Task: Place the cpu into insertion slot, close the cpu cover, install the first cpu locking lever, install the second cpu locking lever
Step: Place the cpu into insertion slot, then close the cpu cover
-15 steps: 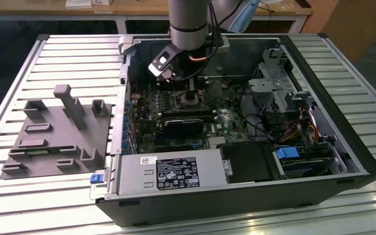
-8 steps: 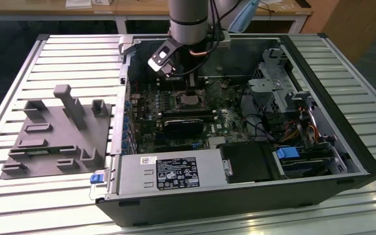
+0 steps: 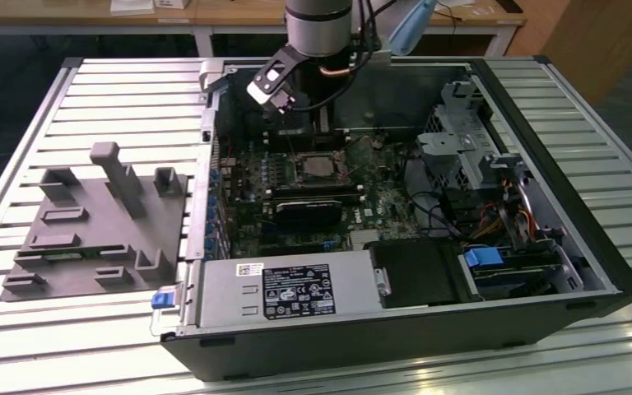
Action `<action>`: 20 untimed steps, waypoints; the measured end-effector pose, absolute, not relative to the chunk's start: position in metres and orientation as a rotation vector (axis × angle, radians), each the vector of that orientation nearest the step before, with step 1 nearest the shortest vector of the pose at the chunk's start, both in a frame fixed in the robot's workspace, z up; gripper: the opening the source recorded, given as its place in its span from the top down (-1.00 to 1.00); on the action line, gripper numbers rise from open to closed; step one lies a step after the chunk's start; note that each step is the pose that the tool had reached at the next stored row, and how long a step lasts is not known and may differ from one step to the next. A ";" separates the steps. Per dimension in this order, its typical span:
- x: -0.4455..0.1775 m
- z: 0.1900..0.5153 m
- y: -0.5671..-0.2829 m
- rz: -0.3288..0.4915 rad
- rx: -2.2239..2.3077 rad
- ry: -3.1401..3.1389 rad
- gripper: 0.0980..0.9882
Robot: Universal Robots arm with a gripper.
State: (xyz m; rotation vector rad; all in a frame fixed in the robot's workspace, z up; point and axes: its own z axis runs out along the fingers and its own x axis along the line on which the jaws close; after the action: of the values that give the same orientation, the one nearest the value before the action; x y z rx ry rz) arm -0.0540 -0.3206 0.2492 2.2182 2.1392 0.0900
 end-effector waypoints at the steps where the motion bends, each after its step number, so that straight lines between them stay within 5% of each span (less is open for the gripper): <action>1: -0.054 0.252 -0.321 0.090 2.218 2.139 0.99; 20: -0.054 0.259 -0.321 0.090 2.218 2.139 0.99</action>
State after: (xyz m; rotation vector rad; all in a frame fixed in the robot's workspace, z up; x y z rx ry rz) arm -0.0540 -0.3205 0.2593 2.2182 2.1391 0.0904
